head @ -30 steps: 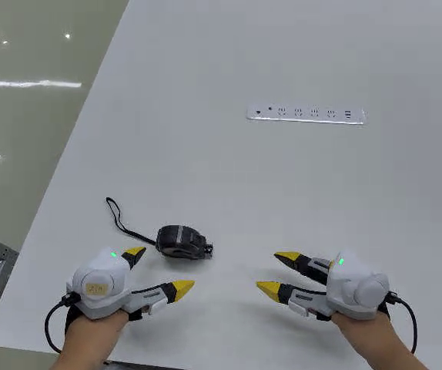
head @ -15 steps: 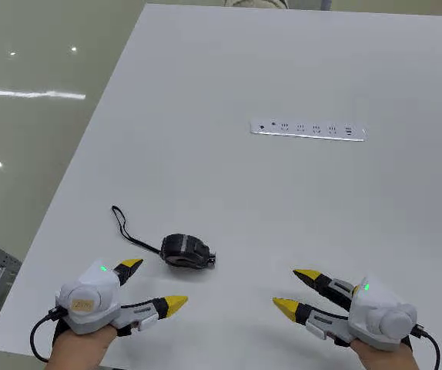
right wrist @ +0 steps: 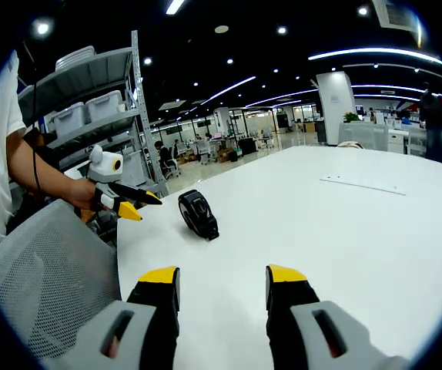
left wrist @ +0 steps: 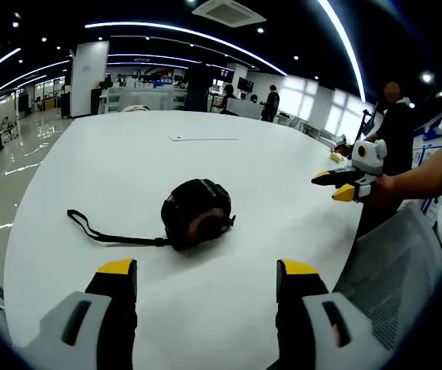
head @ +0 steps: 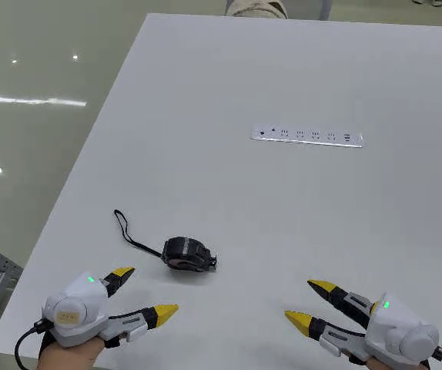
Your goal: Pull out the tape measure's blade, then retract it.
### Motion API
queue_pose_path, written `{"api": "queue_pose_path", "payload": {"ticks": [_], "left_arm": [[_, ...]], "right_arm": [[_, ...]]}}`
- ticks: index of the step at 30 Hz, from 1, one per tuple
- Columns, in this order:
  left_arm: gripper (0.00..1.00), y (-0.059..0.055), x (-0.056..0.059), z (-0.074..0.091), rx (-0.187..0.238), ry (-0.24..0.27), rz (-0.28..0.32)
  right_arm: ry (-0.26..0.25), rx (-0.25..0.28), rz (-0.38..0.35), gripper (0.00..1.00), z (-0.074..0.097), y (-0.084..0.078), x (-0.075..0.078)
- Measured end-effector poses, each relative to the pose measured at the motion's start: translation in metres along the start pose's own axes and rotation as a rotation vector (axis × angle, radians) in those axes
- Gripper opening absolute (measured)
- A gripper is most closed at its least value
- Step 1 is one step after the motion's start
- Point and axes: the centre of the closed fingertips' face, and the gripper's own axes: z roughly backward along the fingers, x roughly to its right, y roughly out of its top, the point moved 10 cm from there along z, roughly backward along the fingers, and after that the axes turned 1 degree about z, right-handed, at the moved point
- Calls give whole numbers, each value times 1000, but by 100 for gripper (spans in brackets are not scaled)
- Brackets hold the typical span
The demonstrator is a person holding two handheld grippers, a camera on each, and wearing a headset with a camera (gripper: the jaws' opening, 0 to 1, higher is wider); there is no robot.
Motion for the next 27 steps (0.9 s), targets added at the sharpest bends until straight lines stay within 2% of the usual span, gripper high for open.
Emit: {"api": "queue_pose_path", "payload": {"ticks": [6, 19, 27], "left_arm": [[72, -2, -2, 10, 17, 9, 19], [73, -16, -2, 27, 23, 18, 67], [74, -19, 3, 36, 27, 15, 69]], "right_arm": [[-15, -6, -6, 48, 10, -2, -5], [-70, -10, -36, 58, 33, -3, -9], [-108, -17, -46, 66, 44, -4, -13]]}}
